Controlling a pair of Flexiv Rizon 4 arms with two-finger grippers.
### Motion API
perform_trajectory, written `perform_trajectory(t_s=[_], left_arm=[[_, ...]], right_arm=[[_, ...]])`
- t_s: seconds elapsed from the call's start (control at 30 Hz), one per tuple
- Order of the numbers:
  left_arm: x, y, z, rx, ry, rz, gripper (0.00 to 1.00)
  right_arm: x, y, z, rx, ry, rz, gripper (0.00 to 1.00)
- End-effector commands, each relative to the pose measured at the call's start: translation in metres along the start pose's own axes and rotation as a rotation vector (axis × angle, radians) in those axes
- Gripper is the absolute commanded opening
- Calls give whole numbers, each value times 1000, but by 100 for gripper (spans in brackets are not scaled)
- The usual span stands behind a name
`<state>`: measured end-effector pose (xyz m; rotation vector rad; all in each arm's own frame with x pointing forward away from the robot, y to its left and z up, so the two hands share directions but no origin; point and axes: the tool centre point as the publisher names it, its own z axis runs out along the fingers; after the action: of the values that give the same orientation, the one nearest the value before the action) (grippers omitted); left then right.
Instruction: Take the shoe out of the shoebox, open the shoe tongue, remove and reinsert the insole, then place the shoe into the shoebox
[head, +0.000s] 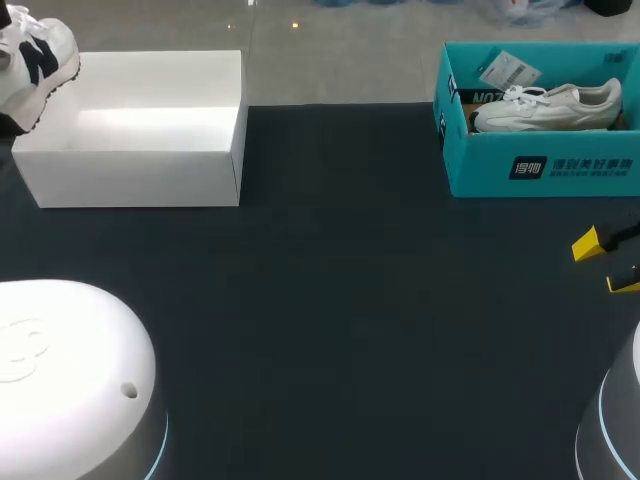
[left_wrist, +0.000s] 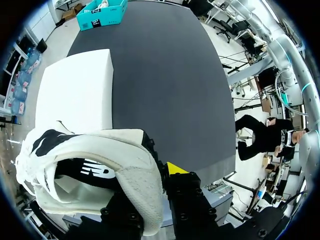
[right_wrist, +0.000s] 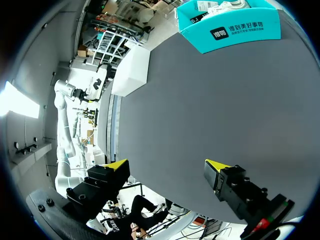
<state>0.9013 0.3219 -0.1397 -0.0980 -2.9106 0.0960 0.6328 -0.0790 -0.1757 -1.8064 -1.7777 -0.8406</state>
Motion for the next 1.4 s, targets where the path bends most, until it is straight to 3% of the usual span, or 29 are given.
perform_trajectory(t_s=[0.03, 0.27, 0.4, 0.63, 0.8, 1.4], left_arm=[[-8, 6, -6, -7, -70, -6, 0], [-40, 31, -20, -59, -158, -20, 0], [-60, 39, -19, -101, -164, -7, 0], [-84, 44, -8, -106, -160, 14, 0], [-91, 39, 1, -67, -147, -27, 0], [-96, 35, 6, -82, -109, -17, 0]], right_arm=[[1, -9, -1, -75, -3, 1, 100], [1, -9, -1, -75, -3, 1, 100], [1, -9, -1, -75, -3, 1, 100], [1, -9, -1, -75, -3, 1, 100], [1, -9, -1, -75, -3, 1, 100], [1, -9, -1, -75, -3, 1, 100]])
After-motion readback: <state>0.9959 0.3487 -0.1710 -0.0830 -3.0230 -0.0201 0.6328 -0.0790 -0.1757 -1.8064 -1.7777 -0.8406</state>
